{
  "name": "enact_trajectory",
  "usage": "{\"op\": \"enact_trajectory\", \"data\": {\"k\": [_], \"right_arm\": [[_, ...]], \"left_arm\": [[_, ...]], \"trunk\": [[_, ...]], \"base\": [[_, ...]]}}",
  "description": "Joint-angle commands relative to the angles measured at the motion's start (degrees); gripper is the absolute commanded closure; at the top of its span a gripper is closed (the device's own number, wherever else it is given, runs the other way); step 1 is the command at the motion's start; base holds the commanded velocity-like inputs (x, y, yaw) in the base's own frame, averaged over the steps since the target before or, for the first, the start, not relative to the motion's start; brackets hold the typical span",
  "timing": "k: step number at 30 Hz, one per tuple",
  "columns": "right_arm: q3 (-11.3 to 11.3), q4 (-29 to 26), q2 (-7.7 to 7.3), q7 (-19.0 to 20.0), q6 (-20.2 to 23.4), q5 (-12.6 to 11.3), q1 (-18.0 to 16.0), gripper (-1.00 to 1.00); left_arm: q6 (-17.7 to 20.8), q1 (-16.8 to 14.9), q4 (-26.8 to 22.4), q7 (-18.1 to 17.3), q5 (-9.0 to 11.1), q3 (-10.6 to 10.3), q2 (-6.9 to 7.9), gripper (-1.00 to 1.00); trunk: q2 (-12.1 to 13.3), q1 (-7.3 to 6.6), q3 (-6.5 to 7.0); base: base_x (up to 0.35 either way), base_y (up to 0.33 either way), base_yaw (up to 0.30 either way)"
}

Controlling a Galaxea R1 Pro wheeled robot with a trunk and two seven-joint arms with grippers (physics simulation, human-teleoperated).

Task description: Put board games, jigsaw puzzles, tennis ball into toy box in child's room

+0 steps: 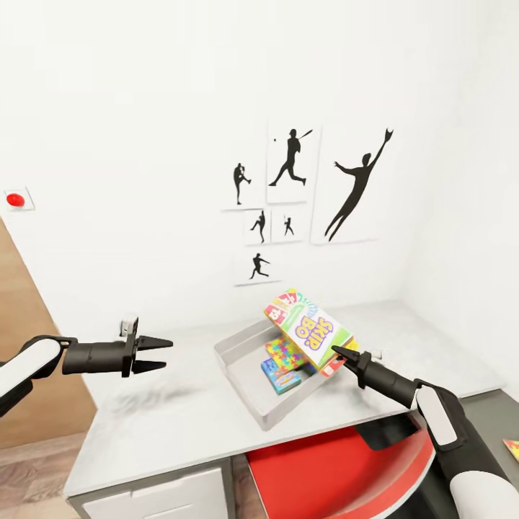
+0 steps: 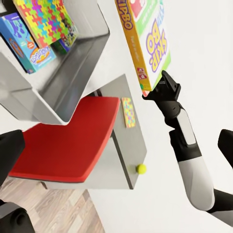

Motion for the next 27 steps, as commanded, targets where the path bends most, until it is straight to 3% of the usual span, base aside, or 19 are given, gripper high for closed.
{"op": "enact_trajectory", "data": {"k": [1,20,27], "right_arm": [[-0.1,0.0,0.01,0.3,0.2,0.1,-0.1,1.00],[-0.1,-0.1,-0.07,0.2,0.3,0.1,-0.1,1.00],[-0.1,-0.1,-0.08,0.1,0.6,0.2,-0.1,1.00]], "left_arm": [[-0.3,-0.1,0.1,-0.6,-0.3,-0.2,0.06,-1.00],[-1.1,0.3,0.1,-0.6,-0.2,-0.2,-0.01,-1.00],[-1.1,0.4,0.1,-0.6,-0.3,-0.2,-0.01,-1.00]], "trunk": [[-0.1,0.06,-0.14],[-0.1,0.06,-0.14],[-0.1,0.06,-0.14]], "base": [[0.143,-0.077,0.000],[0.150,-0.061,0.000],[0.029,-0.001,0.000]]}}
